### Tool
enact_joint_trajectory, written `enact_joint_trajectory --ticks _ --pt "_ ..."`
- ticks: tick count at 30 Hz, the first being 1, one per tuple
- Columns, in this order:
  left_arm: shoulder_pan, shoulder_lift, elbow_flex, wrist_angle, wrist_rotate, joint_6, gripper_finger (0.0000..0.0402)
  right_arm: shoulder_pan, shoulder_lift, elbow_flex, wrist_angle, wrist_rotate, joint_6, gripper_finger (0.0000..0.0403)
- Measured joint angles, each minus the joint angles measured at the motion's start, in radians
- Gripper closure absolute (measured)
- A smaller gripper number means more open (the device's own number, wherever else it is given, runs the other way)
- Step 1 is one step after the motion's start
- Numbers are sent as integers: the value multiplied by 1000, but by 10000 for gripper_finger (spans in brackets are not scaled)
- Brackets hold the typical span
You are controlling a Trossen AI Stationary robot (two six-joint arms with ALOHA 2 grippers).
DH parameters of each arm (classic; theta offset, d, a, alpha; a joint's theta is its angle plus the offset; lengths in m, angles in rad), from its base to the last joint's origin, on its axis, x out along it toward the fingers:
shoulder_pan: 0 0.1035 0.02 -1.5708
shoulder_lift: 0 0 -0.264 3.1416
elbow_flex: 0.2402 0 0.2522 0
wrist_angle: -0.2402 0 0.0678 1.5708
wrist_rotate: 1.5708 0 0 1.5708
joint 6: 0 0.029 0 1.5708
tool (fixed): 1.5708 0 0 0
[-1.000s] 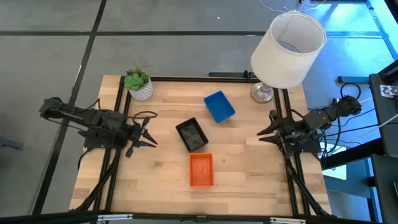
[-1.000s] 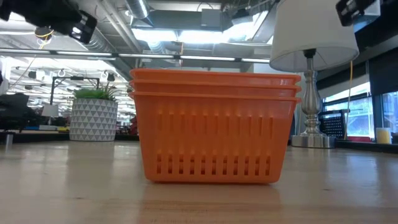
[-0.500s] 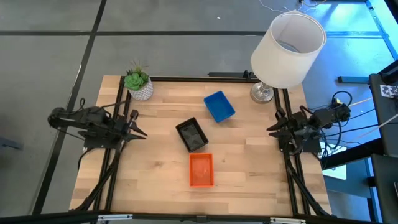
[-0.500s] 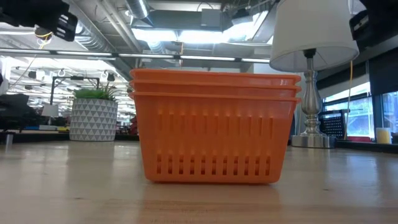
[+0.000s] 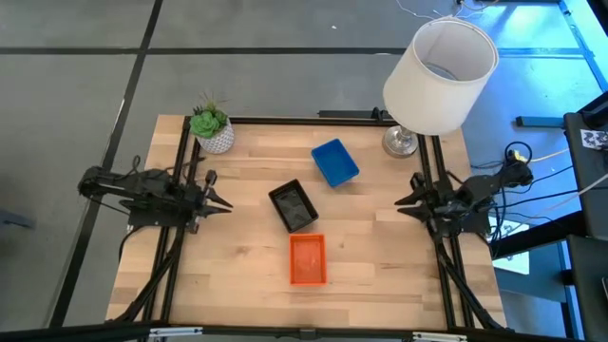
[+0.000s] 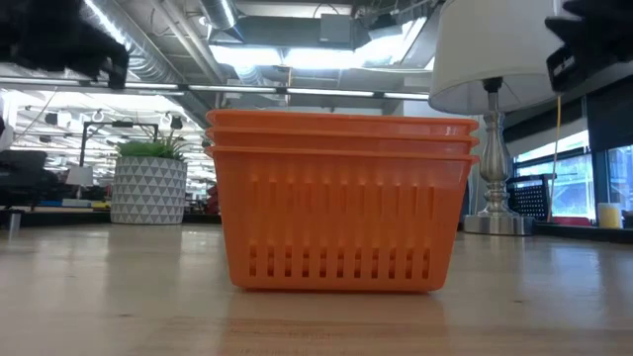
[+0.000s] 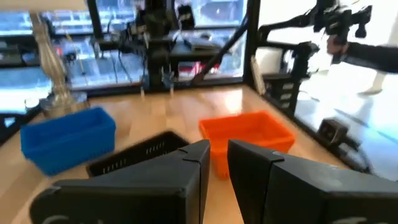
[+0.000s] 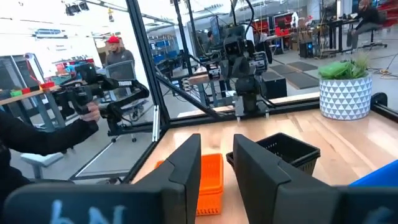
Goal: Stack baskets by color
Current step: Return to Home Position
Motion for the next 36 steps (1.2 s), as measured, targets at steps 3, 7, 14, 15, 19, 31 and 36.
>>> enact_joint_trajectory --ticks 3,7,14,15,19,31,36 --pt "0 0 -79 56 -14 12 351 0 0 -65 21 0 11 309" --pt "0 0 -147 135 -22 21 351 0 0 -147 100 -9 50 309" --pt "0 1 -172 191 -32 43 351 0 12 -197 178 -127 -97 309" --pt "0 1 -172 192 -36 64 351 0 12 -197 175 -150 -103 309" --pt "0 2 -172 191 -43 139 351 0 13 -197 161 -228 -113 309" --pt "0 2 -172 191 -44 156 351 0 64 -197 146 -301 -98 309" --pt "0 2 -172 191 -44 156 351 8 110 -197 142 -357 -73 309"
